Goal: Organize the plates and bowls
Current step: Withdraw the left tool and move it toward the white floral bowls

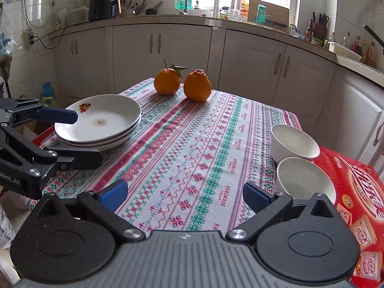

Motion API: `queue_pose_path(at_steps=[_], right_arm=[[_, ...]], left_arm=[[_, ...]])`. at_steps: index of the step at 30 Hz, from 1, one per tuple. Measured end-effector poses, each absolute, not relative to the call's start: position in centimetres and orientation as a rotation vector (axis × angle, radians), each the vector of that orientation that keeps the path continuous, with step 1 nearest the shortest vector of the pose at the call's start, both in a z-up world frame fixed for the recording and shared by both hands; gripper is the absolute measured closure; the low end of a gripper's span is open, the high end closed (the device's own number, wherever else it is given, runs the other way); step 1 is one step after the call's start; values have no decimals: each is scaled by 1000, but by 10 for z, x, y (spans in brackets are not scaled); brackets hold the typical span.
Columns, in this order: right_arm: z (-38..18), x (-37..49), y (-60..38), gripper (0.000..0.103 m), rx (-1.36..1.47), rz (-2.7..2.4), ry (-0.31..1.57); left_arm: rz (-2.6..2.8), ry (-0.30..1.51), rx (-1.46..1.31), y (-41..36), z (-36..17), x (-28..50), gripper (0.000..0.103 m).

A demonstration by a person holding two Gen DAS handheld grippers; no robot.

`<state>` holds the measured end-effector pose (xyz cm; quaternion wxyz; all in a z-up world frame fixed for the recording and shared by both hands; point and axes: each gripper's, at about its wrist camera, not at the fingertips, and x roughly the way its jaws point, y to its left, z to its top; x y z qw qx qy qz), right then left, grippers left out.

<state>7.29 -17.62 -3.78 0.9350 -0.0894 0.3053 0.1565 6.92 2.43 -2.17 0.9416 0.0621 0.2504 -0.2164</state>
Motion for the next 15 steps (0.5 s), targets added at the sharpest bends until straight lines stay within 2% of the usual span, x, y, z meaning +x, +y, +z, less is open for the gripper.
queue_pose_path(at_steps=[15], right_arm=[[-33, 45, -264, 0, -89, 94, 620]], left_arm=[[-700, 511, 260, -53, -35, 64, 4]])
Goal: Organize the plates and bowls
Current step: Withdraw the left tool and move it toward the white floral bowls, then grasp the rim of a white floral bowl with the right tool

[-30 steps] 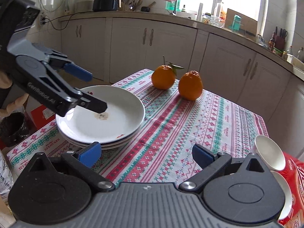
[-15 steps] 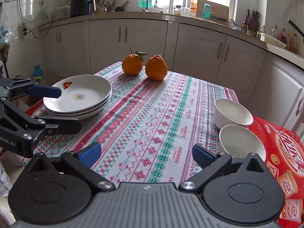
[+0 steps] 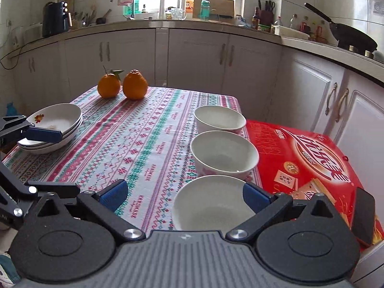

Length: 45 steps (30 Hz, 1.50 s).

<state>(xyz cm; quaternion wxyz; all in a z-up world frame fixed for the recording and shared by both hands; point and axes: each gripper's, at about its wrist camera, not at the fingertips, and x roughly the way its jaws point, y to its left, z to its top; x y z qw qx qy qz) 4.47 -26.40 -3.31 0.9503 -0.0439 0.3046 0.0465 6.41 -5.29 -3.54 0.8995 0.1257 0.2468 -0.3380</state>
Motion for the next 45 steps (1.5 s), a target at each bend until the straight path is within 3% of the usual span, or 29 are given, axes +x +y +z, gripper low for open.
queue_pose_path(at_steps=[23, 26, 29, 33, 45], right_arm=[[-57, 65, -327, 0, 10, 113, 741], [-60, 71, -333, 4, 40, 131, 760], [-63, 75, -341, 16, 70, 142, 776], [-67, 80, -350, 27, 110, 165, 799], [-66, 80, -349, 31, 133, 197, 807]], left_arm=[[-954, 543, 341, -159, -74, 69, 7], [-965, 547, 348, -166, -76, 71, 8], [-980, 553, 343, -169, -78, 74, 8], [-983, 554, 345, -171, -79, 76, 17], [-986, 563, 344, -174, -76, 77, 18]])
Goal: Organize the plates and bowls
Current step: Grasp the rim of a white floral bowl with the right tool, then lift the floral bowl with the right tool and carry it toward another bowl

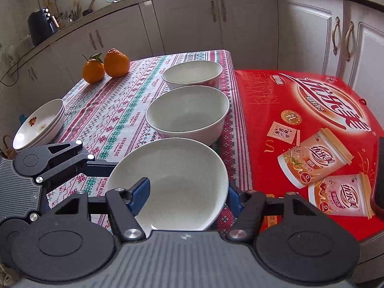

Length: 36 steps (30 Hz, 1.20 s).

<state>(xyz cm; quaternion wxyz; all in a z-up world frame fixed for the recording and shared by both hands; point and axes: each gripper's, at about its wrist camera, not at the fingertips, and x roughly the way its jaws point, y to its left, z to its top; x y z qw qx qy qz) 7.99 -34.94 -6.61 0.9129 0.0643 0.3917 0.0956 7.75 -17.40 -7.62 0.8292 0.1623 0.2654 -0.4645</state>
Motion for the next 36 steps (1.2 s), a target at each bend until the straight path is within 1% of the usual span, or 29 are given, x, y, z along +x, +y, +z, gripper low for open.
queue_pose_path(at_steps=[6, 16, 36], right_arm=[[-56, 78, -341, 31, 116, 215, 791], [-44, 89, -306, 31, 99, 312, 768], [-51, 156, -209, 31, 3, 497, 794]], left_arm=[[-966, 567, 344, -167, -68, 75, 18], [-875, 584, 304, -129, -49, 72, 18], [-666, 628, 209, -45, -52, 100, 18]])
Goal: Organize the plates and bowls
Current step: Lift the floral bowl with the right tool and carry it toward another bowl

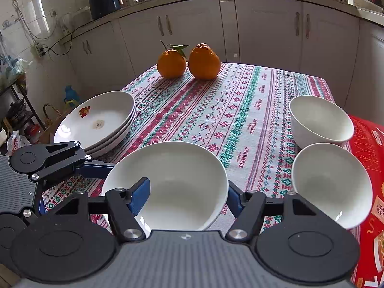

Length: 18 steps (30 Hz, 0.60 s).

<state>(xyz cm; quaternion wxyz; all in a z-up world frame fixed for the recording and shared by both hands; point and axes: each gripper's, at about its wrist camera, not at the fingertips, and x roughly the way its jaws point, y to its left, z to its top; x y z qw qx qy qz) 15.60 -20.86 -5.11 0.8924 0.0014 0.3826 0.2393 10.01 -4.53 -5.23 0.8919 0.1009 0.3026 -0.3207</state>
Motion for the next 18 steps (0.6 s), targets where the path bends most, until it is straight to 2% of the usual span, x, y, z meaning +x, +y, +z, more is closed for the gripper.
queue_pose_path(at_steps=[18], right_arm=[[-62, 181, -191, 31, 0, 504, 816]], left_arm=[[-639, 651, 197, -32, -63, 119, 18]])
